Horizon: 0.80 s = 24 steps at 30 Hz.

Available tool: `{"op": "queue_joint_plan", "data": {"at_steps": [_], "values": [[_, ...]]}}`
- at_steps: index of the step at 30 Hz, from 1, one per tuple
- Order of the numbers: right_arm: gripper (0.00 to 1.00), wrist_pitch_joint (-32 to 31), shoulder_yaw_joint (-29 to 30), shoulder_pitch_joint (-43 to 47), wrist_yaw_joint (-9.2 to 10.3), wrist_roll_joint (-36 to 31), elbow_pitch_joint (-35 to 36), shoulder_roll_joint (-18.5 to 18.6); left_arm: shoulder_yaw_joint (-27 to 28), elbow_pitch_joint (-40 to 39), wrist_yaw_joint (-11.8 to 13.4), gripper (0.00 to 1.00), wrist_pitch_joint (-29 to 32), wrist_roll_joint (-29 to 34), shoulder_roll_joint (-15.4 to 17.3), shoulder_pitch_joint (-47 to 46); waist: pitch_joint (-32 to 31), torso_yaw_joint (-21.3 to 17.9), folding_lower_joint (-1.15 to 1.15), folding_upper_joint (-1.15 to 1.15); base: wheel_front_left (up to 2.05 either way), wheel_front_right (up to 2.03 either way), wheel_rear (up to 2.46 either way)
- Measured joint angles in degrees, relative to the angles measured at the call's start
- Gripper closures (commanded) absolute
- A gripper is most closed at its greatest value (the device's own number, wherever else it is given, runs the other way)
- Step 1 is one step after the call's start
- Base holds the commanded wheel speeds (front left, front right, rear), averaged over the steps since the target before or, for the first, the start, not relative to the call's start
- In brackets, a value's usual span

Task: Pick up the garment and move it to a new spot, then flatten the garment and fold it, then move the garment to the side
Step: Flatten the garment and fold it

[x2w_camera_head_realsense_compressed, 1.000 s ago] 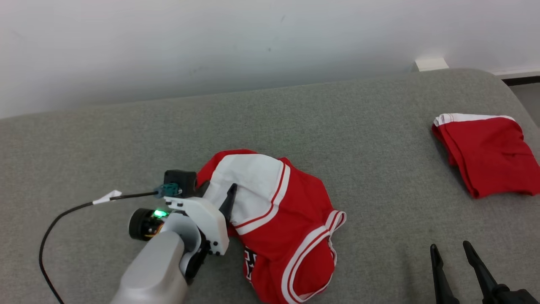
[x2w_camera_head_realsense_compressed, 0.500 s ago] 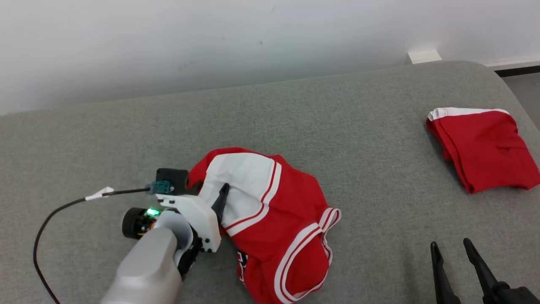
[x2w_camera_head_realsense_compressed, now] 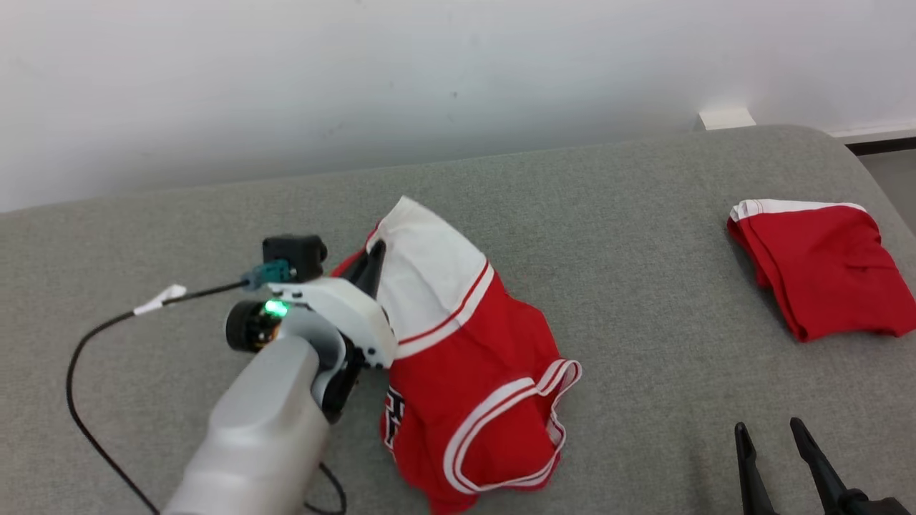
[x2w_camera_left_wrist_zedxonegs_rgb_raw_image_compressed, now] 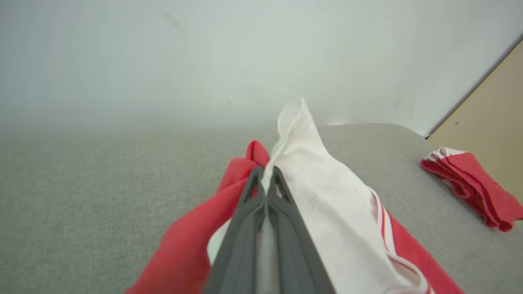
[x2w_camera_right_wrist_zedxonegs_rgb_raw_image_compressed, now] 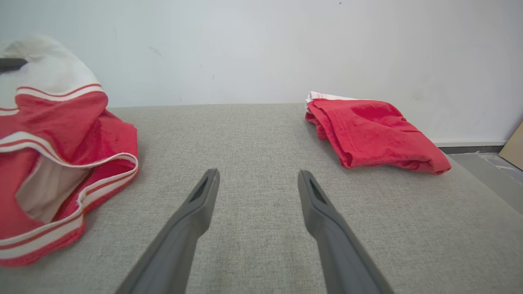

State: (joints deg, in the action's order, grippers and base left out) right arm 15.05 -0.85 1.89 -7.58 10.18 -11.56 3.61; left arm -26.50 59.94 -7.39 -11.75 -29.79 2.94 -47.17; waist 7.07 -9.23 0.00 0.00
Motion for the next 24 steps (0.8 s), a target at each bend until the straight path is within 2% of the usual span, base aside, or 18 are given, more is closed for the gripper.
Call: {"op": "queue_joint_plan", "data": {"at_steps": [3,6,15,19,24], "values": [[0.0,0.0,0.3,0.9,0.0,0.0,-0.1,0.0,1.0,-3.6,0.0,1.0,-0.6,-1.3,0.7,-2.8,-1.1,0.6,0.0,0.0,0.0,0.0,0.0],[0.0,0.0,0.4,1.5,0.0,0.0,0.0,0.0,2.5,-7.2,0.2,1.0,-0.9,-2.2,3.3,-6.0,-2.5,1.3,0.0,0.0,0.0,0.0,0.0],[0.0,0.0,0.2,3.6,0.0,-0.1,-0.3,0.0,4.8,-18.4,6.9,1.0,3.4,-0.4,10.8,-13.5,-6.8,3.1,-0.01,0.0,0.0,0.0,0.0],[0.0,0.0,-0.3,3.6,0.0,0.1,-0.3,-0.1,3.6,-21.2,7.8,1.0,6.2,-0.3,10.1,-12.4,-7.1,3.2,0.0,0.0,0.0,0.0,0.0],[0.0,0.0,-1.1,3.5,0.0,0.7,-0.5,-0.3,0.4,-21.7,8.3,1.0,7.2,-1.0,5.5,-3.8,-6.7,2.7,0.0,0.0,0.0,0.0,0.0]]}}
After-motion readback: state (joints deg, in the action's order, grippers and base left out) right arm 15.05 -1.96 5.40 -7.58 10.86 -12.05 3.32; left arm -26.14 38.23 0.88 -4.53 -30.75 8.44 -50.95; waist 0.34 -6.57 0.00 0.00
